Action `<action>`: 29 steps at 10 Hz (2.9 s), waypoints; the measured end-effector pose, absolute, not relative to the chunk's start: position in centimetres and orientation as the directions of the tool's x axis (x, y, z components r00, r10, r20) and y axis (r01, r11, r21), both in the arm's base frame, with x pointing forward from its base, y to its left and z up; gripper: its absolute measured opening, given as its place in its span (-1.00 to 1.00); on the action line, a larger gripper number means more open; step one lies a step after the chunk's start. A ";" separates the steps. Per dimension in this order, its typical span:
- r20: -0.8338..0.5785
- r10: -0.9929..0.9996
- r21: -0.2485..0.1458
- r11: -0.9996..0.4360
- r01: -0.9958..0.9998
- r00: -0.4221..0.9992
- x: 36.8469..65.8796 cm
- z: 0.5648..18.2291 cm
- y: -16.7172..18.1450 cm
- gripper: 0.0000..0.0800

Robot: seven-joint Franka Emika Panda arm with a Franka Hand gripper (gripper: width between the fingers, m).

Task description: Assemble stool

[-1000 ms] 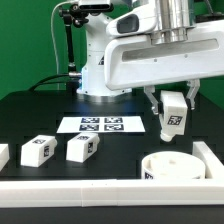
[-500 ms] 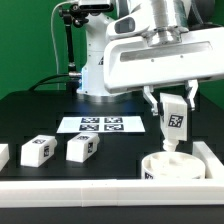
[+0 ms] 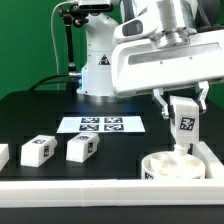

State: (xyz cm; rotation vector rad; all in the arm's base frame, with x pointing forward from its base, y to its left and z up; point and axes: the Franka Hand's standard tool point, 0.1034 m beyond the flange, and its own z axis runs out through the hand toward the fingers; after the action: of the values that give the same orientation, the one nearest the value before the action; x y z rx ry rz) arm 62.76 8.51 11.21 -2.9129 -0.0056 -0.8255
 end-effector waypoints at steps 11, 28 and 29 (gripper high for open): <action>0.507 -0.014 -0.116 -0.992 0.052 0.862 62.7 9.4 10.2 -0.18; 0.572 0.017 -0.091 -0.992 0.084 0.820 62.9 8.5 10.1 0.53; 0.576 0.029 -0.082 -0.992 0.093 0.817 63.0 8.7 10.0 0.53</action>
Offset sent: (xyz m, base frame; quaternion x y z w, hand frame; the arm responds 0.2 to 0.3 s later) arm 0.0177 0.0168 -0.0021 0.0165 0.0006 0.0090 0.9998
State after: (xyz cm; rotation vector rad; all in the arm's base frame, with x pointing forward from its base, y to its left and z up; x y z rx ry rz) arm 63.03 9.95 8.70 -2.8921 -0.0977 -0.9145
